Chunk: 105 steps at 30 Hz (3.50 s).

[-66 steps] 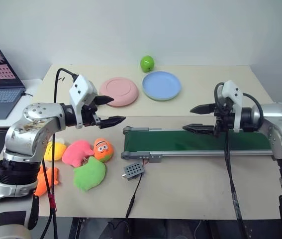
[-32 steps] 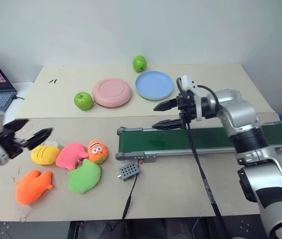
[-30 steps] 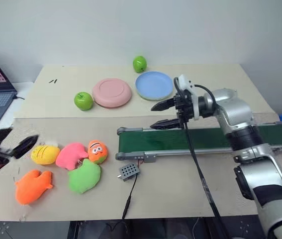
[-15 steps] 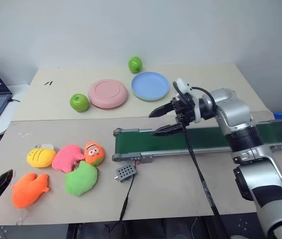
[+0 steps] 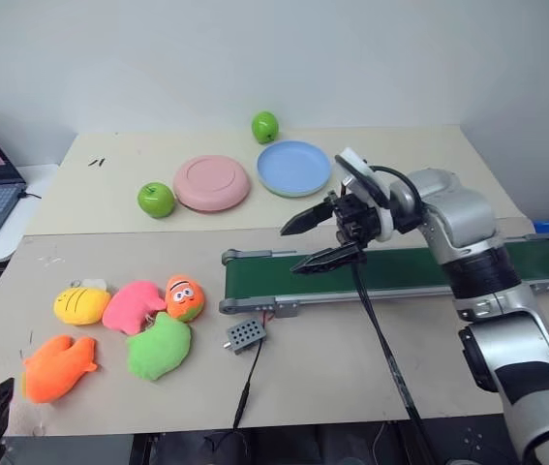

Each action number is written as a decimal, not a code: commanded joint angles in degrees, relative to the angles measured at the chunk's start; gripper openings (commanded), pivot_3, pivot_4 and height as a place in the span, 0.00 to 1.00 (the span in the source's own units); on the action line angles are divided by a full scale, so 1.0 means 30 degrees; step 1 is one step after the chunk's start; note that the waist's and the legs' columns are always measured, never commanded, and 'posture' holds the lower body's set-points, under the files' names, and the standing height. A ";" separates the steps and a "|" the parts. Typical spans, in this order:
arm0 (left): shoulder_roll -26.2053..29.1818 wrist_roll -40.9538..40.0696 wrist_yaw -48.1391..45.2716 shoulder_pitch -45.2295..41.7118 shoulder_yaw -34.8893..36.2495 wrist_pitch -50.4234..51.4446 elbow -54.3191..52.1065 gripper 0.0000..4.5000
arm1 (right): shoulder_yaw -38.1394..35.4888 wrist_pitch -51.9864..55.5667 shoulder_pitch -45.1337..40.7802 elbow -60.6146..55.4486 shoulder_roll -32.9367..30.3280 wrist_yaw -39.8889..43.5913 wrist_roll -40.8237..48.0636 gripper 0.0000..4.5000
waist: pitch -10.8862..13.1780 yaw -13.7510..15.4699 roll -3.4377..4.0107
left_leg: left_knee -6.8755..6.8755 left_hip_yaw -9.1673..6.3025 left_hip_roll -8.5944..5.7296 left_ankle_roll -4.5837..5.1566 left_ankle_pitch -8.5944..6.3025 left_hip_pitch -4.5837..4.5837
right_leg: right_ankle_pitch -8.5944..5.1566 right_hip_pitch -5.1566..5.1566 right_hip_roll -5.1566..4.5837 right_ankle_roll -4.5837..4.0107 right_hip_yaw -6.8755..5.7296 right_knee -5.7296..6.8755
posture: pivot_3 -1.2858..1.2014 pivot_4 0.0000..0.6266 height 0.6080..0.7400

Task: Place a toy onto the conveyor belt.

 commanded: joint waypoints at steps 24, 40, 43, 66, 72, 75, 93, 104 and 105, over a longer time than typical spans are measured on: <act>-0.1481 -0.3074 0.6055 -0.2520 -0.4282 -0.2116 0.2764 0.84 | -0.0534 0.0570 0.0322 -0.2037 -0.1733 -0.0154 0.0005 1.00 | -0.0039 0.0383 0.0047 | -0.0031 0.0103 0.0029 -0.0010 -0.0034 0.0165 | 0.0000 0.0086 0.0010 -0.0006 0.0024 -0.0008 | 0.52 0.24 1.00; -0.2303 -0.7326 0.4916 -0.2076 -0.3229 -0.3726 -0.1738 0.02 | -0.0362 0.0308 0.0096 -0.1814 -0.1651 -0.0403 -0.0250 1.00 | -0.0041 0.0432 0.0000 | -0.0043 0.0182 0.0049 0.0019 -0.0062 0.0221 | 0.0000 0.0111 0.0003 -0.0004 0.0043 -0.0013 | 0.52 0.24 1.00; -0.2668 -0.8504 0.3895 -0.1330 -0.2852 -0.4459 -0.4311 0.02 | -0.0339 0.0254 -0.0002 -0.1680 -0.1620 -0.0336 -0.0343 1.00 | -0.0034 0.0424 -0.0006 | -0.0041 0.0186 0.0065 0.0011 -0.0071 0.0219 | 0.0000 0.0112 0.0011 -0.0004 0.0041 -0.0018 | 0.52 0.24 1.00; 1.1563 1.9475 0.4902 -1.7239 -2.5196 -1.3425 -0.8278 0.02 | -0.1617 0.0392 0.1035 -0.1945 -0.2831 -0.1894 -0.0742 1.00 | 0.0010 -0.0408 -0.0114 | -0.0165 0.0624 0.0349 -0.0031 -0.0271 0.0149 | 0.0177 -0.0226 0.0241 -0.0201 -0.0105 -0.0082 | 0.52 0.24 1.00; 1.2452 2.6865 0.3723 -1.6827 -2.6955 -2.0511 -0.5798 0.02 | -0.2071 0.0397 0.1373 -0.1970 -0.3428 -0.2405 -0.0810 1.00 | 0.0022 -0.0015 -0.0106 | -0.0139 0.0749 0.0368 -0.0027 -0.0268 0.0148 | 0.0225 -0.0236 0.0240 -0.0249 -0.0094 -0.0113 | 0.52 0.24 1.00; 1.2900 3.0952 0.4446 -1.6268 -2.7670 -2.4613 -0.4981 0.02 | -0.2325 0.0352 0.1521 -0.1957 -0.3630 -0.2742 -0.0854 1.00 | 0.0023 0.0153 -0.0104 | -0.0087 0.0772 0.0381 -0.0023 -0.0270 0.0165 | 0.0231 -0.0223 0.0242 -0.0251 -0.0083 -0.0109 | 0.52 0.24 1.00; 0.9591 3.7010 0.5753 -1.6374 -2.8894 -3.2569 -0.0161 0.02 | -0.3860 0.2093 0.3378 -0.5204 -0.4201 -0.5044 0.0153 1.00 | 0.0029 0.0454 -0.0096 | -0.0009 0.0805 0.0380 0.0030 -0.0300 0.0142 | 0.0251 -0.0222 0.0233 -0.0219 -0.0080 -0.0053 | 0.52 0.24 1.00; 0.9075 3.3310 0.1485 -1.7950 -2.9162 -3.2851 0.1280 0.73 | -0.4354 0.2629 0.4202 -0.6064 -0.4910 -0.5627 0.0596 1.00 | 0.0028 0.0367 -0.0095 | 0.0017 0.0820 0.0379 0.0043 -0.0307 0.0140 | 0.0259 -0.0220 0.0228 -0.0205 -0.0080 -0.0048 | 0.52 0.24 1.00; 0.9072 3.1543 0.0090 -1.7821 -2.9333 -3.2258 0.0962 0.83 | -0.4334 0.2590 0.4220 -0.6035 -0.4927 -0.5650 0.0610 1.00 | 0.0029 0.0365 -0.0095 | 0.0018 0.0823 0.0384 0.0047 -0.0309 0.0141 | 0.0259 -0.0220 0.0227 -0.0205 -0.0080 -0.0048 | 0.52 0.24 1.00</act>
